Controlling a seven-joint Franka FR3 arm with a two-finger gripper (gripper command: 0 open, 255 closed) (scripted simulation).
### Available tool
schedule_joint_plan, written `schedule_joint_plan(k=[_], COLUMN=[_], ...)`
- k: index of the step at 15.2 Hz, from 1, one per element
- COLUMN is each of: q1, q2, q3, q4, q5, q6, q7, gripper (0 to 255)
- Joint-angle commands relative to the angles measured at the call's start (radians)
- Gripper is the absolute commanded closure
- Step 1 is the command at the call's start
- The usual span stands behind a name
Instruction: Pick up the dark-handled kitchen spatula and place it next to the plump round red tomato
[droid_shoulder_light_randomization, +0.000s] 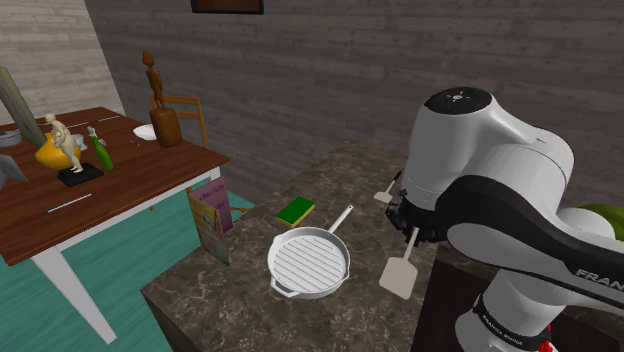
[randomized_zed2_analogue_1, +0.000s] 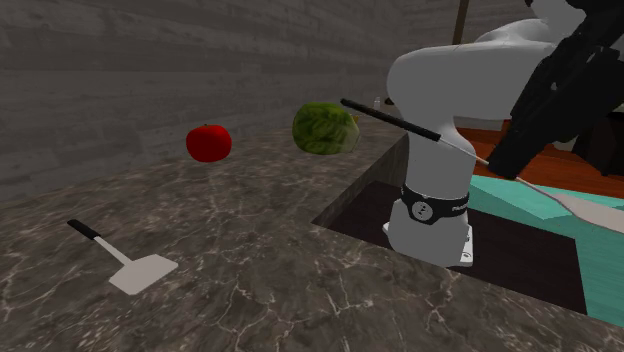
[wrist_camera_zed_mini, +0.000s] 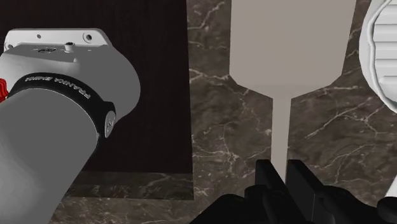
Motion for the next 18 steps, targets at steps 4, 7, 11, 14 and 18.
schedule_joint_plan(k=[4,7,11,14,18], q1=[-0.025,-0.063,-0.144,-0.221,-0.340], q2=[-0.031,-0.051,-0.053,-0.026,0.051], q3=[-0.093,-0.174,-0.286,-0.371,-0.477], q4=[-0.050,-0.103,-0.156,-0.179,-0.186], q5=[-0.076,-0.144,-0.238,-0.310,-0.399], q6=[0.014,0.049,0.116,0.183,0.295], q7=[-0.080,-0.160,-0.274,-0.361,-0.476], gripper=[255,255,255,255,255])
